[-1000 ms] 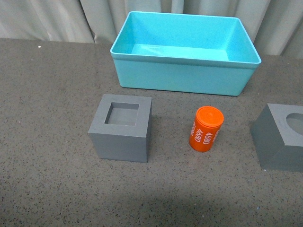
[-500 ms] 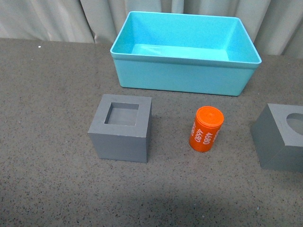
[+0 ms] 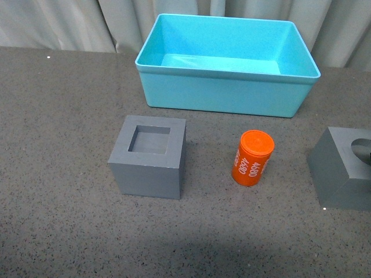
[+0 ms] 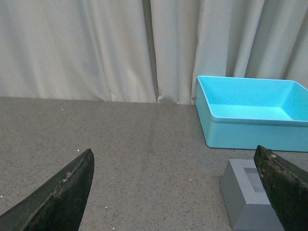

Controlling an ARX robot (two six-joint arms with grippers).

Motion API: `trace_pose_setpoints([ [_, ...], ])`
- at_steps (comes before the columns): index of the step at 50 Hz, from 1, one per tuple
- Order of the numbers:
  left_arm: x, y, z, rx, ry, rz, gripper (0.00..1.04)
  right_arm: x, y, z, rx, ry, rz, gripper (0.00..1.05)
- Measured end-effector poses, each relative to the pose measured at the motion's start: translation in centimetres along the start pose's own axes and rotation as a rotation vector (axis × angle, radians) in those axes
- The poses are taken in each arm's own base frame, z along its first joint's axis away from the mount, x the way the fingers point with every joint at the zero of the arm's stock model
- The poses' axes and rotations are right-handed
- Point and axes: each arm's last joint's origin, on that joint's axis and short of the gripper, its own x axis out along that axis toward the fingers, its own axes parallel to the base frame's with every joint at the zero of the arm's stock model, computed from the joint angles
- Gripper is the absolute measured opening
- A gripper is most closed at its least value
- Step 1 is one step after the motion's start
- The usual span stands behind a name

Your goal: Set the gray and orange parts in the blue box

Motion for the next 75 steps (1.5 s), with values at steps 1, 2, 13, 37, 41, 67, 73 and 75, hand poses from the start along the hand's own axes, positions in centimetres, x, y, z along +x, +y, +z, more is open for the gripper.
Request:
trace_pose_setpoints([
  [1,0.0,0.0,0.0,0.000,0.000,0.000,0.98,0.1,0.0,0.0,0.006,0.005,0.001,0.93],
  [2,0.0,0.0,0.0,0.000,0.000,0.000,0.98,0.2,0.1,0.2,0.008,0.009,0.003,0.90],
  [13,0.0,0.0,0.0,0.000,0.000,0.000,0.98,0.7,0.4,0.6,0.043,0.026,0.020,0.53],
  [37,0.0,0.0,0.0,0.000,0.000,0.000,0.98,-2.2,0.4,1.9,0.157,-0.041,0.168,0.18],
  [41,0.0,0.0,0.0,0.000,0.000,0.000,0.98,-4.9,1.2,4.2,0.143,-0.209,0.240,0.18],
  [67,0.0,0.0,0.0,0.000,0.000,0.000,0.98,-0.9,8.9,14.0,0.063,-0.425,0.253,0.17],
  [73,0.0,0.0,0.0,0.000,0.000,0.000,0.98,3.9,9.9,15.0,0.071,-0.326,0.187,0.17],
  [75,0.0,0.0,0.0,0.000,0.000,0.000,0.98,4.4,10.0,15.0,0.073,-0.318,0.185,0.17],
])
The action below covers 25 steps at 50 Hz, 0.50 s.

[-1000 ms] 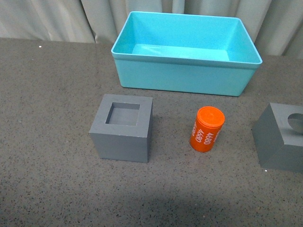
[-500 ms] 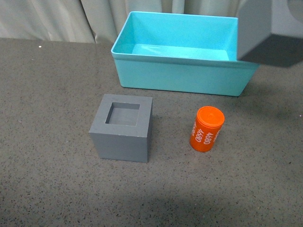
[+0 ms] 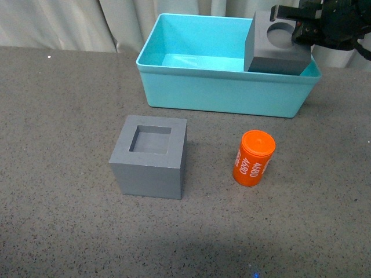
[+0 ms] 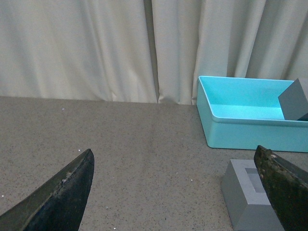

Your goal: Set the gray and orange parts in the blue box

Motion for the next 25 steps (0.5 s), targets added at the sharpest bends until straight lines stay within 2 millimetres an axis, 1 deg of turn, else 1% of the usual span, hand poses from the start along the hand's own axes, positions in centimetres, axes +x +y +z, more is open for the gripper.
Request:
trace_pose_setpoints([
  [12,0.0,0.0,0.0,0.000,0.000,0.000,0.98,2.4,-0.4,-1.3,0.026,0.060,-0.030,0.17],
  [19,0.0,0.0,0.0,0.000,0.000,0.000,0.98,3.0,-1.0,-1.6,0.032,0.074,-0.048,0.17],
  [25,0.0,0.0,0.0,0.000,0.000,0.000,0.98,3.2,-1.3,-1.3,0.031,0.074,-0.054,0.17],
])
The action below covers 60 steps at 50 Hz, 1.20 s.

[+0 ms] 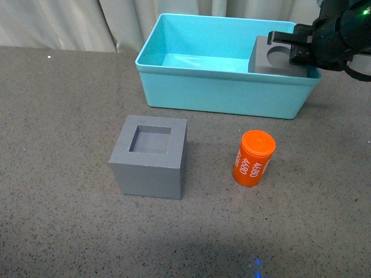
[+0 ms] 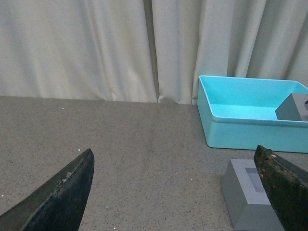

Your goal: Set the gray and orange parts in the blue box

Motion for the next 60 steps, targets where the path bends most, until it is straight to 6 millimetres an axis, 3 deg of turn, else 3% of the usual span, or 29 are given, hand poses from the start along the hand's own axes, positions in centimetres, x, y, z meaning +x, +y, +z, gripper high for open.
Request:
trace_pose_setpoints([
  [7,0.0,0.0,0.0,0.000,0.000,0.000,0.98,-0.2,0.0,0.6,-0.007,-0.039,0.005,0.43],
  [15,0.0,0.0,0.0,0.000,0.000,0.000,0.98,-1.6,0.0,1.3,-0.023,-0.098,0.023,0.61],
  [23,0.0,0.0,0.0,0.000,0.000,0.000,0.98,-5.1,0.0,1.9,-0.068,-0.225,0.027,0.84],
  [27,0.0,0.0,0.0,0.000,0.000,0.000,0.98,-9.0,-0.2,1.8,-0.087,-0.347,0.026,0.97],
  [31,0.0,0.0,0.0,0.000,0.000,0.000,0.98,-12.6,-0.6,0.8,-0.113,-0.457,0.014,0.94],
  [36,0.0,0.0,0.0,0.000,0.000,0.000,0.98,-16.8,-1.2,-3.3,-0.097,-0.372,0.195,0.95],
  [43,0.0,0.0,0.0,0.000,0.000,0.000,0.98,-18.6,-1.7,-7.7,-0.110,-0.253,0.238,0.95],
  [47,0.0,0.0,0.0,0.000,0.000,0.000,0.98,-19.2,-1.9,-8.8,-0.136,-0.234,0.201,0.95],
  [52,0.0,0.0,0.0,0.000,0.002,0.005,0.98,-19.5,-1.9,-8.7,-0.148,-0.248,0.195,0.95],
  [60,1.3,0.2,-0.4,-0.149,0.356,0.201,0.98,-19.6,-1.9,-8.7,-0.156,-0.251,0.193,0.95],
])
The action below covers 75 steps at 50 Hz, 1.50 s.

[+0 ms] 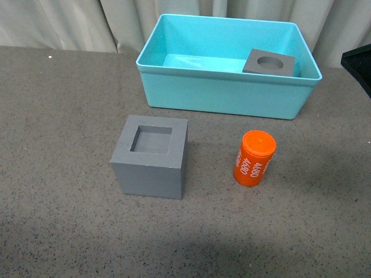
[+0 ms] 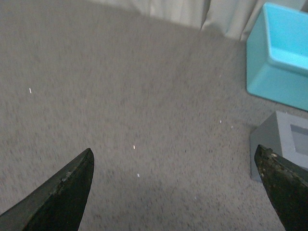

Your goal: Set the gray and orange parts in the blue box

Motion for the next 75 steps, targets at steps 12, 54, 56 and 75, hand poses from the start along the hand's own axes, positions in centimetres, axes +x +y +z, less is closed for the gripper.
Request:
trace_pose_setpoints([
  [12,4.5,-2.0,3.3,-0.079,0.046,-0.104,0.98,0.0,0.0,0.0,-0.003,-0.001,0.002,0.95],
  [54,17.6,-12.6,-0.1,0.128,0.458,-0.416,0.98,0.0,0.0,0.0,-0.006,-0.001,0.001,0.95],
  [56,17.8,-12.6,-0.4,0.135,0.464,-0.420,0.98,0.0,0.0,0.0,-0.006,-0.001,0.002,0.95],
  [75,19.8,-13.2,-2.0,0.140,0.580,-0.397,0.65,0.0,0.1,0.0,-0.006,-0.001,0.002,0.95],
])
